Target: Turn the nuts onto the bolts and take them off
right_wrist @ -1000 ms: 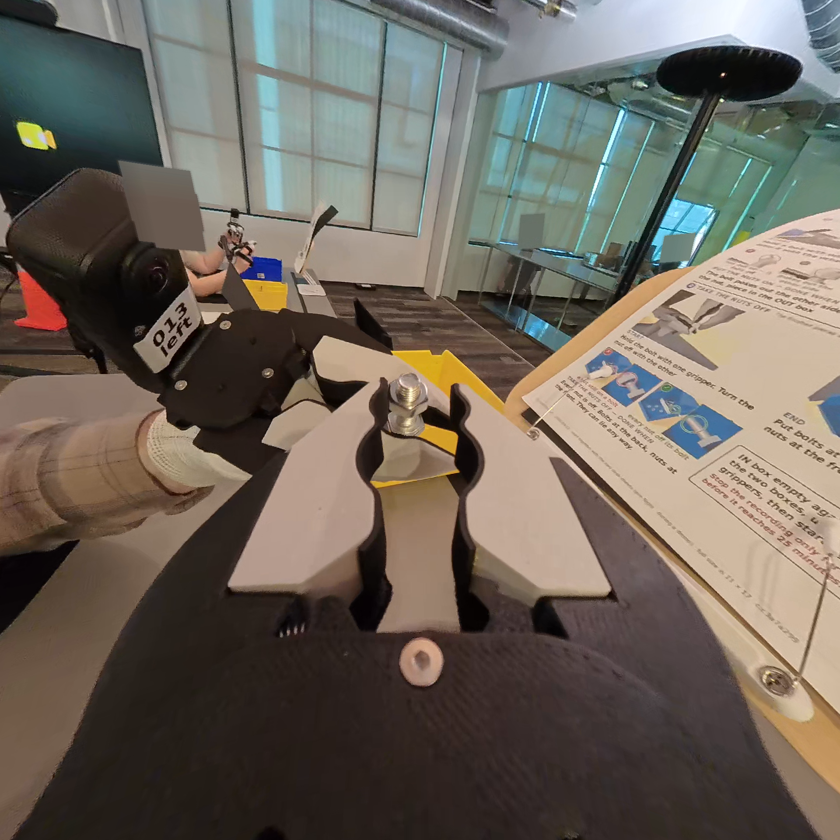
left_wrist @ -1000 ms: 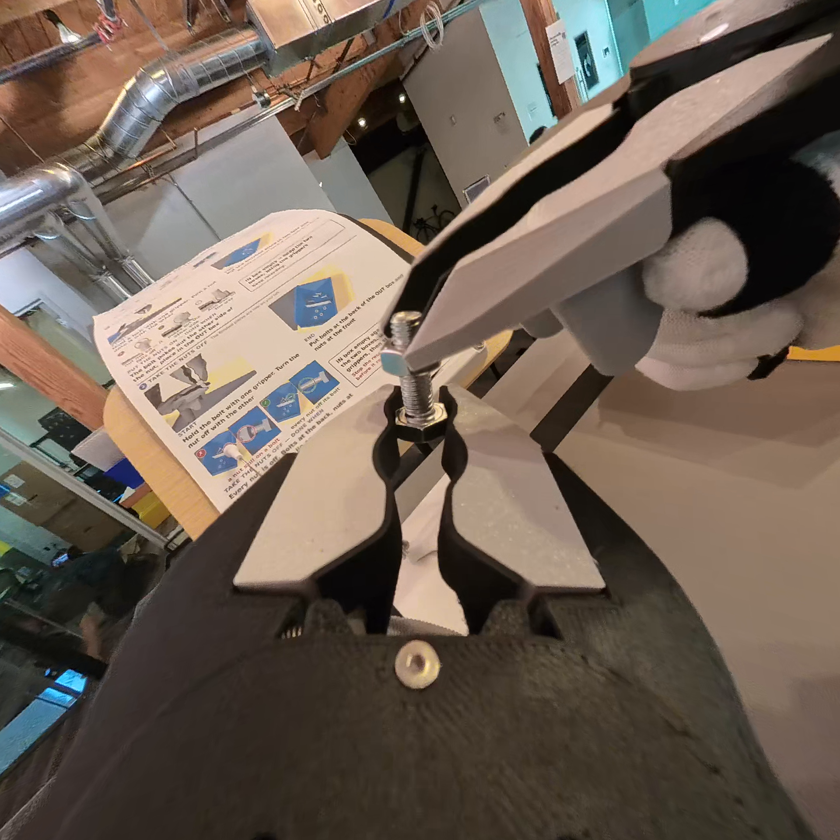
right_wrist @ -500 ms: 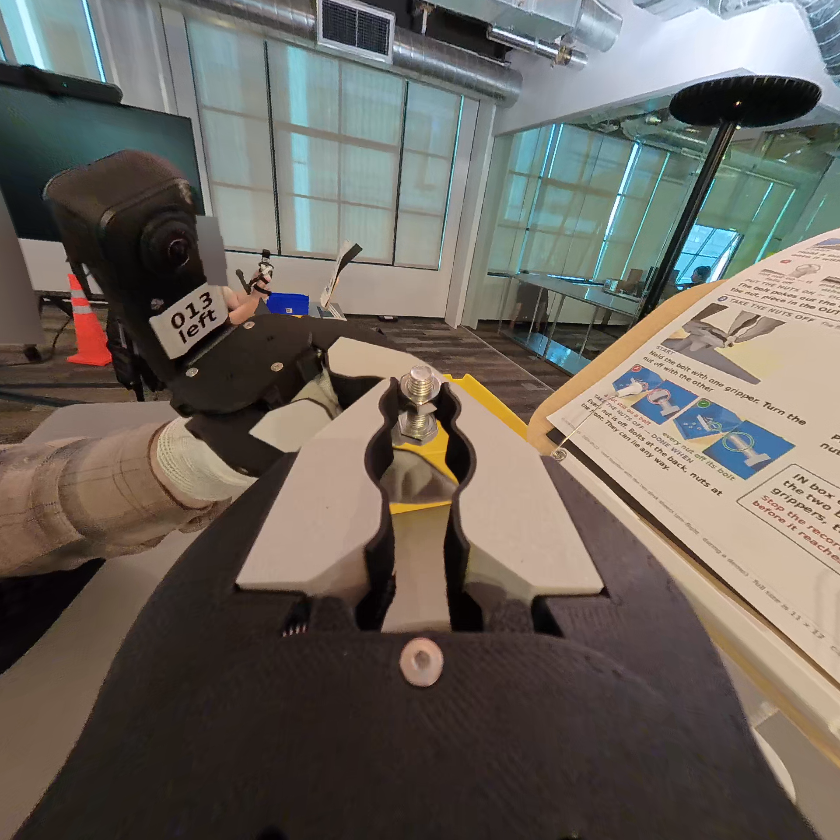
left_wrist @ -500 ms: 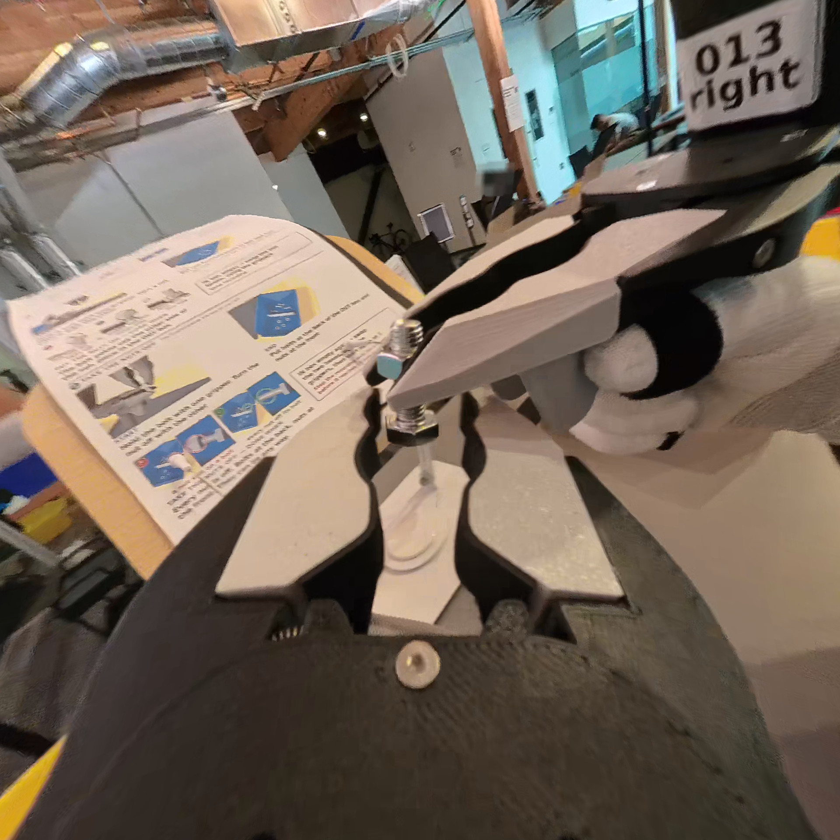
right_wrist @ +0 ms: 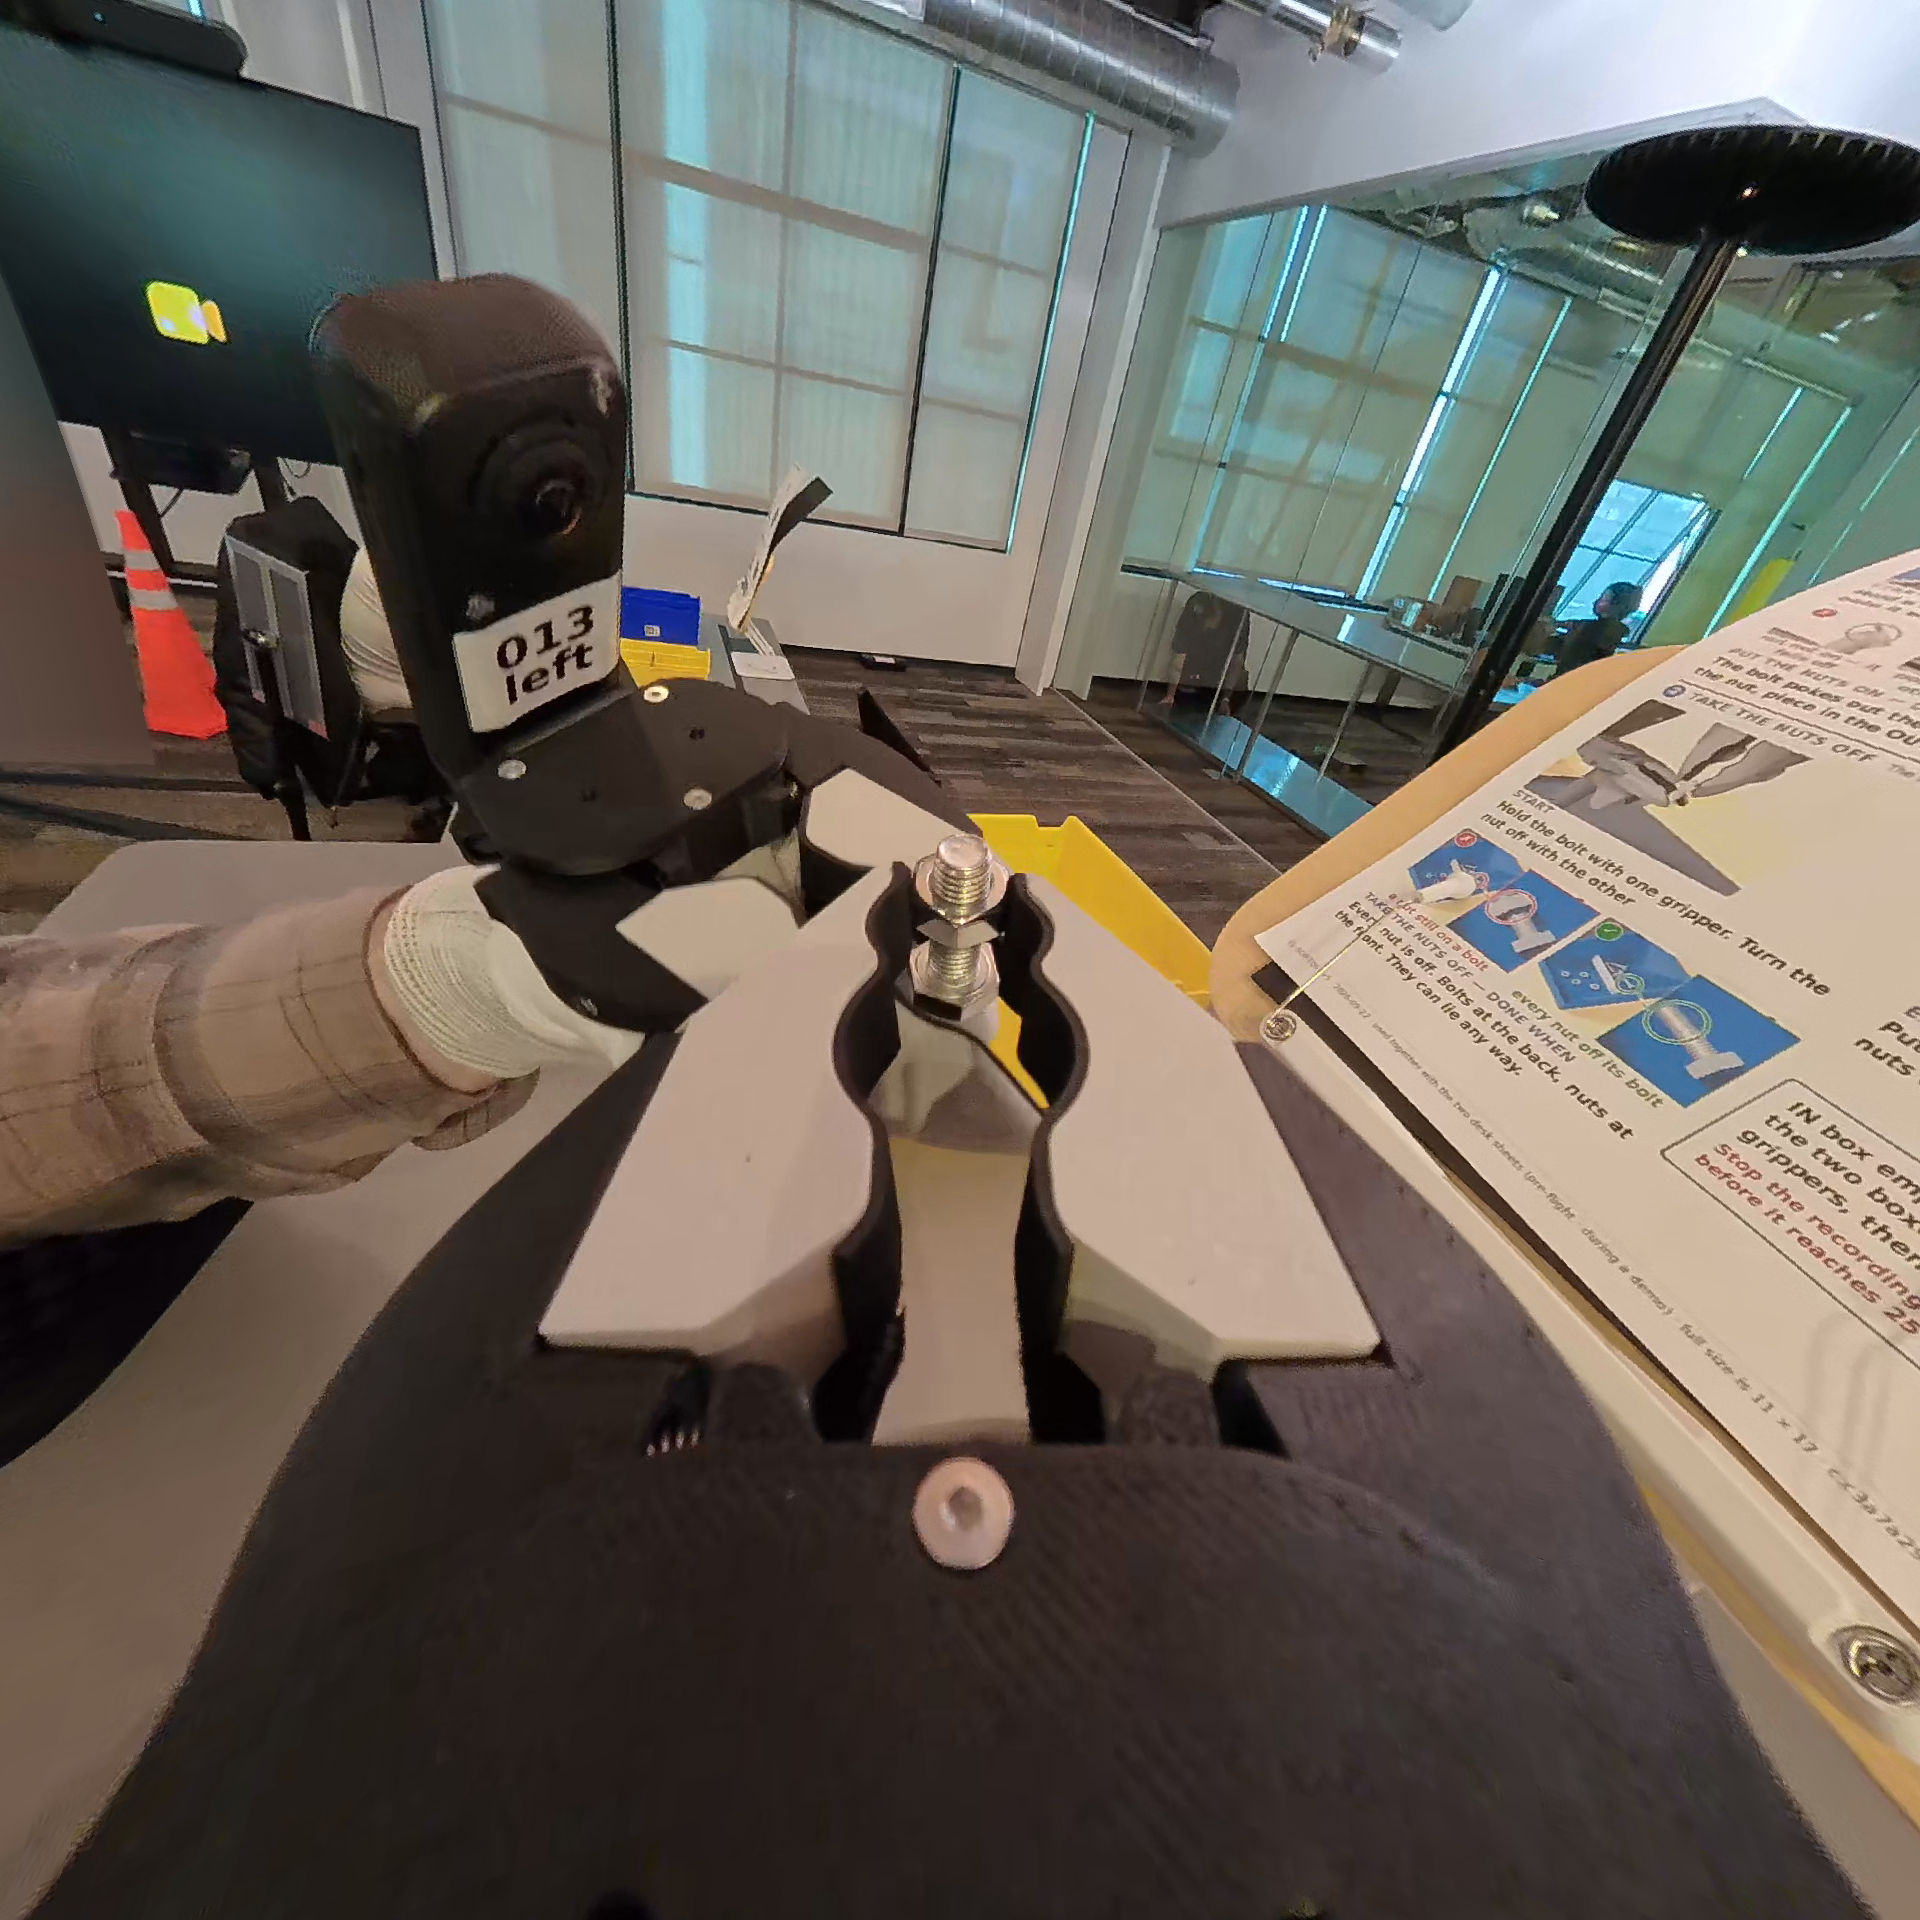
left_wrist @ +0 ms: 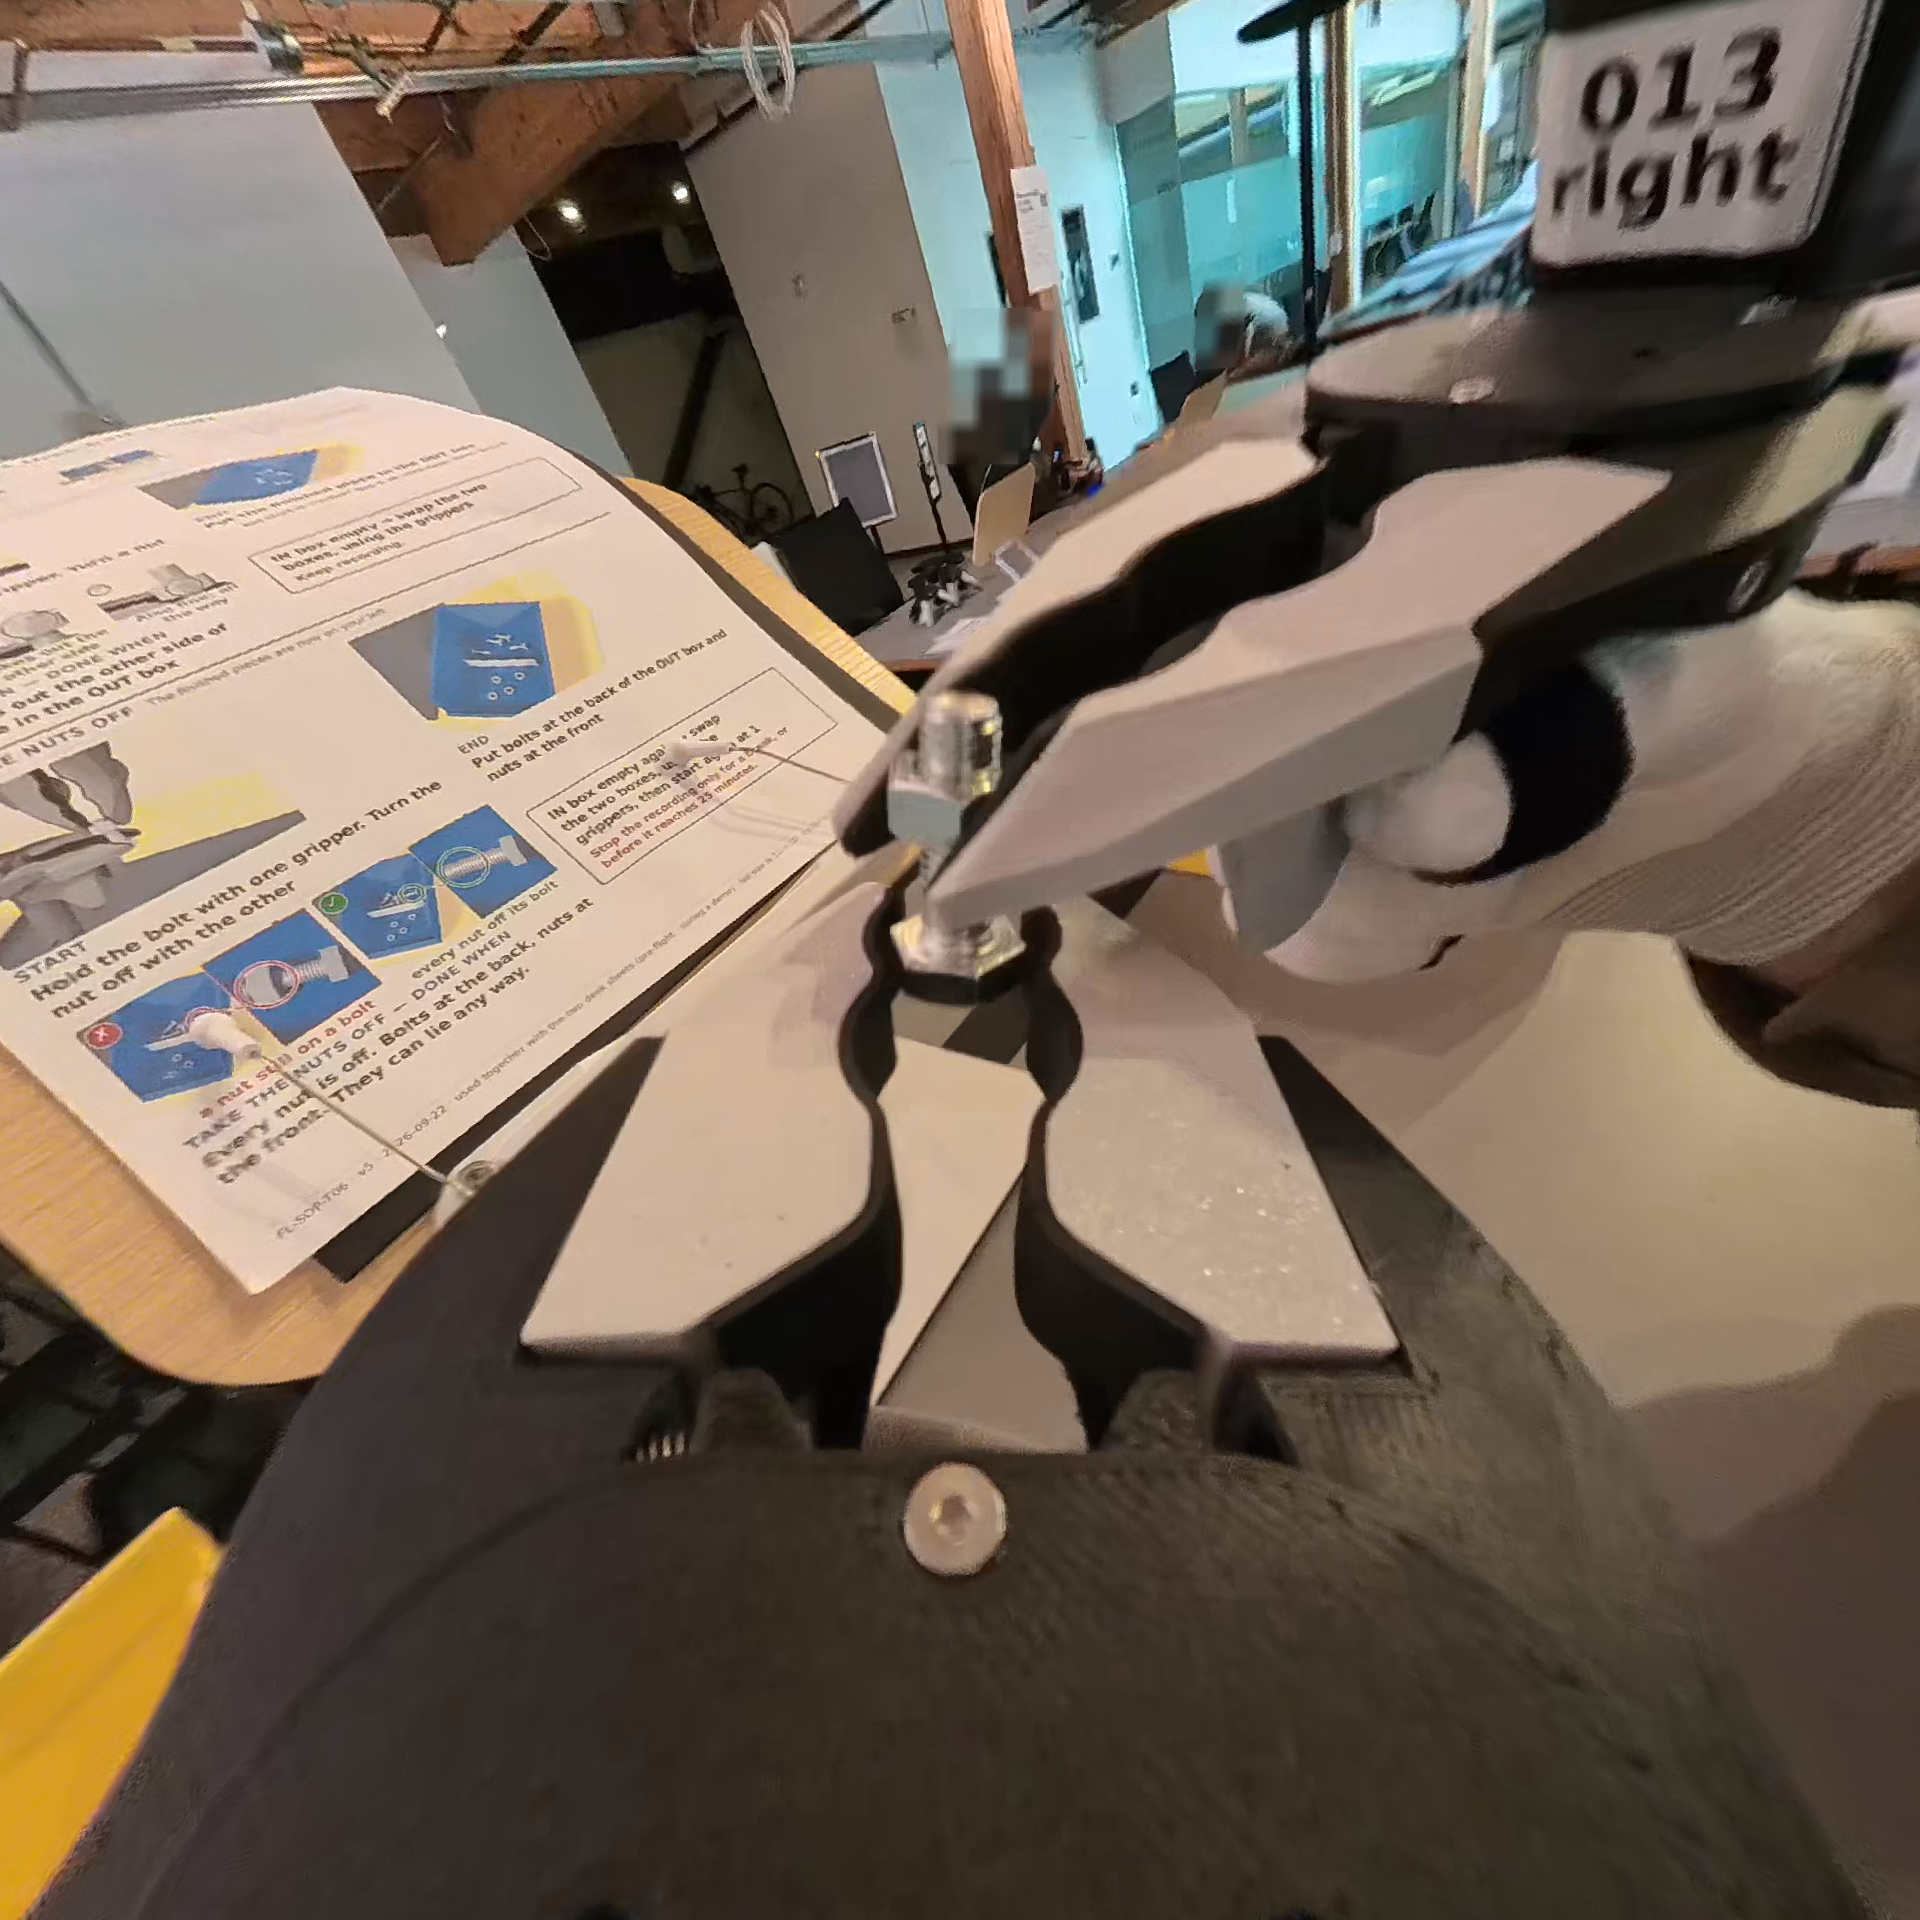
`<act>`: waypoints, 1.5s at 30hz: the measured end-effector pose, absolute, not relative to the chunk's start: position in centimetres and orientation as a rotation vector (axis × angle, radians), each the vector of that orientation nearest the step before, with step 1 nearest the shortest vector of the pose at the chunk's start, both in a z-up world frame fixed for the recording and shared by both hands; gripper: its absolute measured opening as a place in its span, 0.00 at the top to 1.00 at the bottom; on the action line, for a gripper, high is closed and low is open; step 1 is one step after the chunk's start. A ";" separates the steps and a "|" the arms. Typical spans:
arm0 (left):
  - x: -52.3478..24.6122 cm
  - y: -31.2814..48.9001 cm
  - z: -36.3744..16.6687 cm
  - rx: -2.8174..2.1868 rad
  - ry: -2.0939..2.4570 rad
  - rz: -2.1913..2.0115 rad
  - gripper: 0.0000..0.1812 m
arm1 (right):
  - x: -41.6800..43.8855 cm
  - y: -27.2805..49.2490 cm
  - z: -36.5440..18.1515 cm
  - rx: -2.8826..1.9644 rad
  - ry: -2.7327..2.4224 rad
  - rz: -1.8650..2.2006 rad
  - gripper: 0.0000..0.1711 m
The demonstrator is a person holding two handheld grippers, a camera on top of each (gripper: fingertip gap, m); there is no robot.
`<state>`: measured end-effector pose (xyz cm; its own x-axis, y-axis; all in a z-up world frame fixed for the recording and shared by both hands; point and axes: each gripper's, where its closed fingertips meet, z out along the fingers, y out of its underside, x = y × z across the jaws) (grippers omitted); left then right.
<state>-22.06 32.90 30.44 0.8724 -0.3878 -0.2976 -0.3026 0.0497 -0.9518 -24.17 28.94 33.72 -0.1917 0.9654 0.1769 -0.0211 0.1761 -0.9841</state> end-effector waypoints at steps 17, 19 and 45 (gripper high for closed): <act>-22.1 33.2 30.0 -1.542 0.566 -0.030 0.92 | -24.2 29.2 33.1 -1.031 -1.456 1.191 0.91; -22.1 33.2 30.1 -1.538 0.565 -0.029 0.92 | -24.2 29.2 33.1 -1.037 -1.457 1.184 0.91; -22.4 32.8 31.6 -1.438 0.453 -0.229 0.92 | -22.6 30.9 35.5 -1.029 -1.340 1.109 0.65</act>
<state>-22.42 32.76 31.60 0.8943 -0.4173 -0.1612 -0.1168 0.1300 -0.9846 -22.61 30.95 35.46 -0.0629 0.9786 0.1961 -0.0092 0.1959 -0.9806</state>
